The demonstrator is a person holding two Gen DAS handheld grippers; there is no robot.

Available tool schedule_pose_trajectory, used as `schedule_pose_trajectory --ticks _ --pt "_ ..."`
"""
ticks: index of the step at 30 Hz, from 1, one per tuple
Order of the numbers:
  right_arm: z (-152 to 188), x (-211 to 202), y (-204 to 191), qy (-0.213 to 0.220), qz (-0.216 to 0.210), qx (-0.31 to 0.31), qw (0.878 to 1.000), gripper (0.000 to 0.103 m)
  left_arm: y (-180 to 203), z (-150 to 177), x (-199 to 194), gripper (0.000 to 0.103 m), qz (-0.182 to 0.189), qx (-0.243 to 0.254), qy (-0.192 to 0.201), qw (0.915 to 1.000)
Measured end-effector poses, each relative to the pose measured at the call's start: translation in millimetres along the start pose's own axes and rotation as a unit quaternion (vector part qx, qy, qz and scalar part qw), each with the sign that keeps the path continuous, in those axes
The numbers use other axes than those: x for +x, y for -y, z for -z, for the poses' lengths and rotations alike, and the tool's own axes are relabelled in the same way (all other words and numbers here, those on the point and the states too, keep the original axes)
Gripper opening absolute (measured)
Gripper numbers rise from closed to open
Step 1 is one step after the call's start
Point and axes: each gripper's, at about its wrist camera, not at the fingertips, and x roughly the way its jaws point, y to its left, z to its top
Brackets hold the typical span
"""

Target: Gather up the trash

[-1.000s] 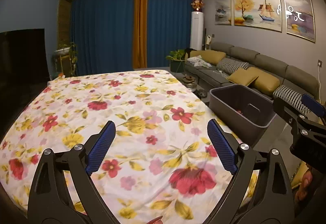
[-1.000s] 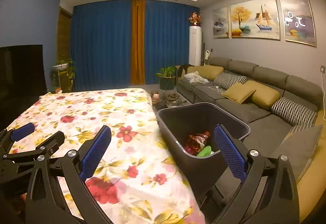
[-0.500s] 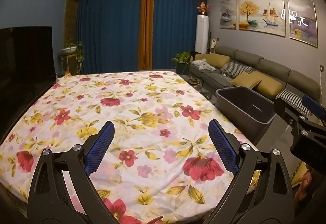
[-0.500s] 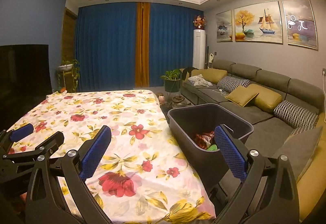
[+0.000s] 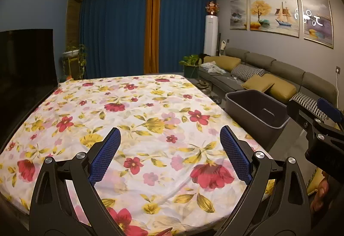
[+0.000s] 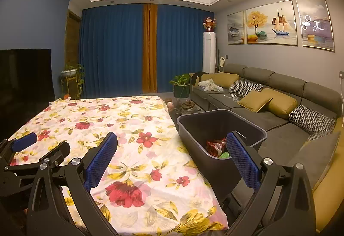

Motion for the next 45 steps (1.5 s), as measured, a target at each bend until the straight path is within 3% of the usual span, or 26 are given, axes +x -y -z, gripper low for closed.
schedule_pose_trajectory --ticks 45 --pt "-5.9 -5.6 2.0 0.013 0.005 0.006 1.0 0.097 5.6 -4.7 -5.4 0.096 0.004 0.015 0.013 0.9998"
